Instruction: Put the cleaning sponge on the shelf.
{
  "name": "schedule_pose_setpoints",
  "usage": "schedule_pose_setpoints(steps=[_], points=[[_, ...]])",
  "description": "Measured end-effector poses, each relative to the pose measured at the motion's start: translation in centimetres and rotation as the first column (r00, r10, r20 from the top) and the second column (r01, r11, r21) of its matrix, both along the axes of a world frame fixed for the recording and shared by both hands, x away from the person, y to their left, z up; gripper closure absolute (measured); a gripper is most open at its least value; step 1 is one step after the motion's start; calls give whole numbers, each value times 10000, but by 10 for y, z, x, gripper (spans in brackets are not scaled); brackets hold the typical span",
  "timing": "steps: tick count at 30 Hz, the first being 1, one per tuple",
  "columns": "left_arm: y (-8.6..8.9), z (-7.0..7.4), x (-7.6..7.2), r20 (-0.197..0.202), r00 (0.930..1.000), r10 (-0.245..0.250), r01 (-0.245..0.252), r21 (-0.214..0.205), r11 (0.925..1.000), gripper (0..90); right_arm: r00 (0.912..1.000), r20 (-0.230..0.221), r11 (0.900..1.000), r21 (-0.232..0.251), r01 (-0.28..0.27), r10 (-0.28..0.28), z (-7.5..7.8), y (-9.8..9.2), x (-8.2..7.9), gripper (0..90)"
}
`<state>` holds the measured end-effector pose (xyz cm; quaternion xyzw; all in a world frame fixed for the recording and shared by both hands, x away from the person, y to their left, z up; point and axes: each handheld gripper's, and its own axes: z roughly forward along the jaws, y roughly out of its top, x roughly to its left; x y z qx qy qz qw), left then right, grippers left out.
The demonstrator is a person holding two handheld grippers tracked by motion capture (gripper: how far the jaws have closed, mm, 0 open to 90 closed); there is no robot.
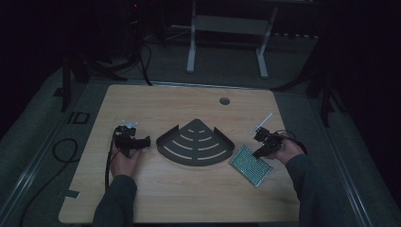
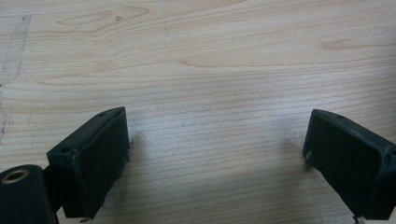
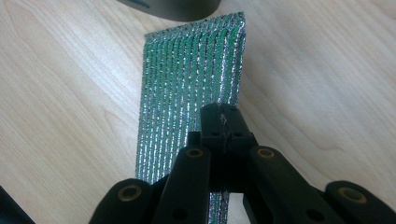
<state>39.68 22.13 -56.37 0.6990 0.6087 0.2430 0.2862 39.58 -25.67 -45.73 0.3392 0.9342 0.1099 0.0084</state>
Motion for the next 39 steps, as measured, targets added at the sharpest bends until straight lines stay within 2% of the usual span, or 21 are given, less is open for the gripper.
schedule_pose_setpoints(steps=[3, 14, 39], points=[[0, 0, 0, -1, 10000, 0, 0, 1, 10000, 73, 9999, -94, 9999, -36, -107, 106, 4, -1, 1, 898], [0, 0, 0, 5, 10000, 8, -8, -6, 10000, 73, 10000, 35, 9997, -249, -62, 62, 19, -2, 5, 898], [0, 0, 0, 18, 10000, 8, -8, -7, 10000, 73, 9968, 766, 9997, 95, 229, -235, 52, -3, 16, 898]])
